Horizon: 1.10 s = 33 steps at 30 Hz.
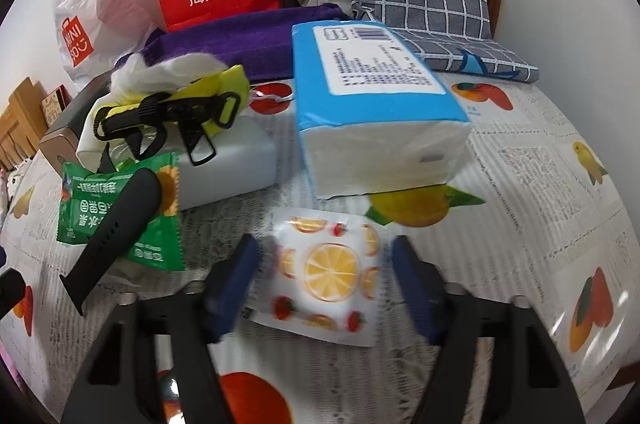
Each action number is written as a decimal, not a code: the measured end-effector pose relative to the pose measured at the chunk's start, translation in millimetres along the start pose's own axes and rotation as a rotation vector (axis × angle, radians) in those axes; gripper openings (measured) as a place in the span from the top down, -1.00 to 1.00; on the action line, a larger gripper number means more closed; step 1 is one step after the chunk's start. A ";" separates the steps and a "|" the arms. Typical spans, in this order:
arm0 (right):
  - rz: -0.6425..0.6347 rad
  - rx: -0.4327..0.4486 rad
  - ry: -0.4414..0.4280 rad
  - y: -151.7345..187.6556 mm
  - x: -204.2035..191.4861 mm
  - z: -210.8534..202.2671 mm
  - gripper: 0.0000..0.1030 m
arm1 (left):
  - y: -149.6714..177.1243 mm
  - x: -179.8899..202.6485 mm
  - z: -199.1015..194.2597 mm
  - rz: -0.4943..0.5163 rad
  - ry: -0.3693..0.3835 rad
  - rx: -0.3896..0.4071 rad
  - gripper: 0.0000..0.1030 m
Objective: Organize soft objects
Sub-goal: 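Grasp the orange-print sachet with the right gripper while the left gripper grasps the black strap, then carry the sachet and black strap onto the purple towel with both grippers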
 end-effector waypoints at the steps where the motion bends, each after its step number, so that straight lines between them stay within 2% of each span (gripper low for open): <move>1: -0.009 0.002 -0.005 1.0 1.9 -0.8 -0.07 | -0.2 4.4 1.6 0.013 0.012 -0.002 -1.00; 4: -0.029 0.002 -0.021 4.6 6.5 -4.5 0.13 | 0.9 18.7 5.4 0.060 0.035 -0.009 -1.00; 7: -0.046 -0.001 -0.052 8.2 11.1 -7.7 0.24 | 2.1 32.0 11.0 0.121 0.033 -0.016 -1.00; 16: -0.074 -0.004 -0.062 22.1 32.2 -16.2 0.27 | 6.3 60.2 40.3 0.247 -0.018 -0.050 -1.00; 19: -0.059 0.002 -0.072 23.6 36.5 -16.6 0.27 | 5.8 70.9 45.2 0.280 -0.041 -0.037 -0.98; 22: -0.065 0.012 -0.073 24.0 35.9 -16.4 0.27 | 6.2 77.3 49.7 0.284 -0.054 -0.041 -0.90; 23: -0.068 0.015 -0.072 24.2 35.7 -16.5 0.27 | 6.0 79.0 50.1 0.268 -0.045 -0.042 -0.84; 24: -0.069 0.017 -0.073 24.3 35.7 -16.5 0.27 | 6.1 80.8 49.8 0.256 -0.031 -0.047 -0.66; 25: -0.068 0.019 -0.074 24.3 35.7 -16.7 0.27 | 6.1 82.8 49.4 0.243 -0.013 -0.054 -0.57; 27: -0.064 0.020 -0.078 24.7 37.0 -17.1 0.27 | 6.9 86.4 47.3 0.223 0.014 -0.063 -0.14; 28: -0.062 0.020 -0.078 24.9 37.6 -17.2 0.26 | 8.0 88.6 46.0 0.222 0.023 -0.066 -0.05; 29: -0.060 0.019 -0.075 25.1 37.8 -17.6 0.26 | 8.9 90.2 44.3 0.221 0.020 -0.064 0.20; 30: -0.058 0.017 -0.071 25.4 38.5 -17.7 0.27 | 10.4 91.6 42.4 0.220 0.027 -0.066 0.31; 33: -0.061 0.014 -0.058 27.3 39.6 -18.9 0.27 | 17.5 94.8 35.4 0.211 0.054 -0.079 0.46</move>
Point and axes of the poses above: each gripper's, at about its wrist camera, not at the fingertips, and z roughly the way its jaws point, x to its right, y to its underside, the point moved 8 cm from there along z, roughly the way its jaws point, and after that the axes turned 3 degrees about -z, right-handed, at the moved point
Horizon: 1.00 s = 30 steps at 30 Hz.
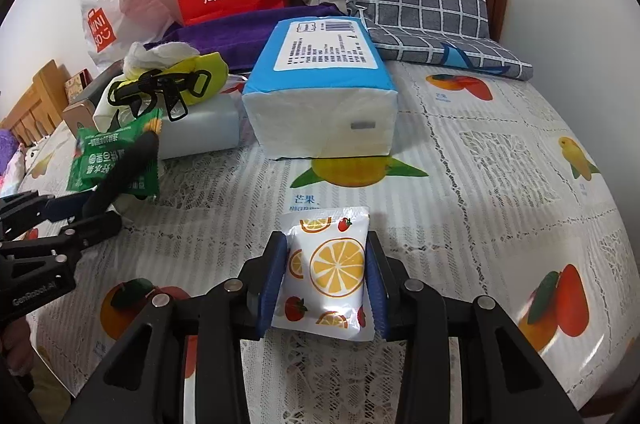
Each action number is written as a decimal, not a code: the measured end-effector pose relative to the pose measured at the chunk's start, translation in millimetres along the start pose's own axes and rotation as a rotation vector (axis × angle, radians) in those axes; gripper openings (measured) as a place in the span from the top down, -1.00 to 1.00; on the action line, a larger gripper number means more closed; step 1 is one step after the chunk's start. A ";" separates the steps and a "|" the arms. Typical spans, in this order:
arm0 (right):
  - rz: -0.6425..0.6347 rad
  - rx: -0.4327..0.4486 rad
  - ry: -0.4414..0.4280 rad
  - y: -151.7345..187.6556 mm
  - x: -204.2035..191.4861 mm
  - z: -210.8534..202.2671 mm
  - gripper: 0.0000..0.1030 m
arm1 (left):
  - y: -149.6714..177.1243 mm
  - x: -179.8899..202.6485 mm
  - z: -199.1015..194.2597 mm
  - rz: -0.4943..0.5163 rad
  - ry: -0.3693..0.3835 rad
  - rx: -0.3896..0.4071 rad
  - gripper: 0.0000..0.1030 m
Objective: Organize soft objects
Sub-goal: 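Carry the sachet and black strap onto the purple towel with both grippers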
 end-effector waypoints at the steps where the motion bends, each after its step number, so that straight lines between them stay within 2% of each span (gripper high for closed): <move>1: 0.001 0.000 0.002 0.7 0.3 -0.6 0.27 | 2.3 1.4 -2.5 -0.003 0.008 -0.002 0.49; 3: 0.002 0.000 0.004 2.5 1.6 -1.9 0.27 | 5.3 1.8 -7.0 -0.018 0.036 -0.008 0.59; 5: 0.009 -0.001 0.003 4.4 3.3 -3.5 0.27 | 9.0 2.9 -13.8 -0.030 0.054 -0.004 0.61; 12: 0.025 -0.008 -0.002 10.8 7.7 -9.3 0.27 | 20.4 -5.1 -31.6 -0.037 0.025 0.003 0.62; 24: 0.060 -0.018 -0.044 17.9 7.4 -21.5 0.30 | 38.8 -44.4 -45.1 -0.152 -0.017 -0.006 0.62; 30: 0.056 -0.003 -0.056 9.9 2.3 -35.5 0.30 | 33.6 -58.2 -58.7 -0.185 -0.022 0.022 0.62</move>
Point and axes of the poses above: each gripper's, at about its wrist camera, not at the fingertips, and z roughly the way its jaws point, x to its right, y to its underside, the point moved 8 cm from there along z, roughly the way its jaws point, and after that the axes turned 3 degrees about -z, right-handed, at the moved point
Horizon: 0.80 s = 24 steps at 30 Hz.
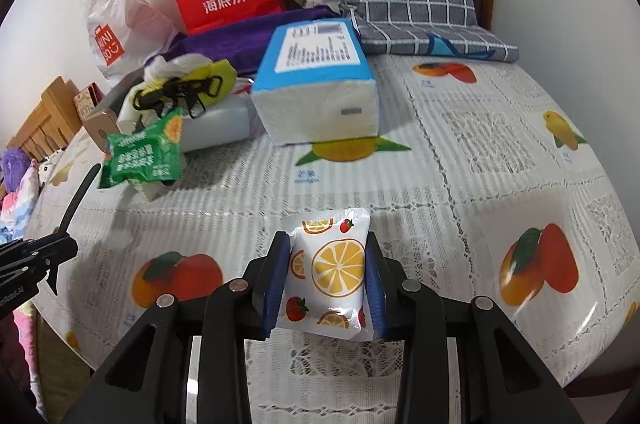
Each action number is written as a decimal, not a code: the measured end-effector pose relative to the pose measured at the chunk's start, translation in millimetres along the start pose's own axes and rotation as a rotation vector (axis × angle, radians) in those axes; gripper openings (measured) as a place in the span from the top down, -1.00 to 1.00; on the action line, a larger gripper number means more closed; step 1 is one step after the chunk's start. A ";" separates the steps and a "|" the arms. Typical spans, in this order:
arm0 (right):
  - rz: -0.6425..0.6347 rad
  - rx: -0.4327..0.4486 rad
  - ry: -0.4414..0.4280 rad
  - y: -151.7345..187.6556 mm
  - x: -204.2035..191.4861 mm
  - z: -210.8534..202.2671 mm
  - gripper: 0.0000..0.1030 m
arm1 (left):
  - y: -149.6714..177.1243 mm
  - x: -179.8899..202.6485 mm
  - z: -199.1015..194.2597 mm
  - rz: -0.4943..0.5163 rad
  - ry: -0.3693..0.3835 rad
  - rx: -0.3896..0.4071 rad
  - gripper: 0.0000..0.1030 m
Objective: Organize soft objects
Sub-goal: 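Carry the sachet and black strap onto the purple towel with both grippers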
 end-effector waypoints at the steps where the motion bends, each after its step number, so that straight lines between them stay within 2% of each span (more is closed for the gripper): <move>1: -0.004 0.004 0.001 -2.3 -1.6 -2.8 0.30 | -2.2 -1.5 -2.2 -0.005 0.000 0.004 0.62; 12: -0.028 0.054 -0.017 -44.2 -16.1 -31.5 0.30 | -42.6 -15.9 -18.3 -0.034 -0.007 0.045 0.62; 24: -0.076 0.085 -0.049 -115.7 -30.0 -31.7 0.30 | -116.6 -37.4 -19.6 -0.072 -0.029 0.100 0.62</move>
Point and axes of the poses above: each gripper's, at about its wrist camera, not at the fingertips, and z roughly the way its jaws point, x to its right, y to its underside, the point moved 8 cm from there along z, roughly the way its jaws point, and after that the axes turned 3 degrees about -z, right-handed, at the moved point
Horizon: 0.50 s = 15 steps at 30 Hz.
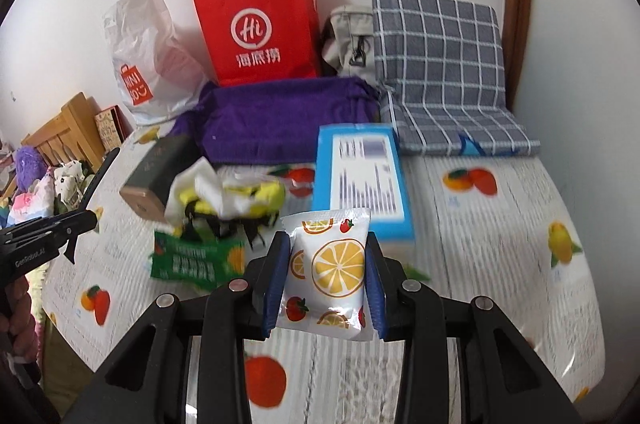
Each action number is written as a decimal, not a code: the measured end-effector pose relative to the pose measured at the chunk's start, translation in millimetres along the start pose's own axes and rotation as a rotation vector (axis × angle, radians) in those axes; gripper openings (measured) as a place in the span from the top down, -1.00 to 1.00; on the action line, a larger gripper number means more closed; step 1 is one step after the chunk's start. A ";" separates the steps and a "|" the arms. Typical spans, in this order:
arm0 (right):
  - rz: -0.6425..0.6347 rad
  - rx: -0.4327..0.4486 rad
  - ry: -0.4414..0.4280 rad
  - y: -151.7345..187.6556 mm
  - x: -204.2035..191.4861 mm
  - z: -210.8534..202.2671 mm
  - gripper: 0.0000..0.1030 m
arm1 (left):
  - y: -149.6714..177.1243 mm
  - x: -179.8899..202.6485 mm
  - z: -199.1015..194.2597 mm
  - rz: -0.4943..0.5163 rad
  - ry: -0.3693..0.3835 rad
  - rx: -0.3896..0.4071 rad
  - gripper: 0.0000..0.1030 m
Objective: Organize soft objects
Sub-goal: 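Carry the sachet and black strap onto the purple towel with both grippers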
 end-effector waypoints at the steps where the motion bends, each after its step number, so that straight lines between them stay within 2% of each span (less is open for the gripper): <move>1: -0.004 0.004 -0.006 -7.4 0.0 2.4 0.30 | -6.5 -0.4 3.1 0.000 -0.007 0.000 0.62; 9: -0.017 0.018 -0.064 -55.1 2.7 26.7 0.30 | -44.6 0.7 24.4 -0.005 -0.013 0.001 0.62; 15: -0.034 0.031 -0.068 -83.6 5.5 43.9 0.30 | -72.5 1.2 42.7 -0.018 0.004 -0.005 0.62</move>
Point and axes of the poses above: each gripper's, at about its wrist camera, not at the fingertips, and z roughly the way its jaws point, x to its right, y to its underside, the point moved 8 cm from there along z, roughly the way its jaws point, and after that the axes turned 3 degrees about -z, right-handed, at the moved point
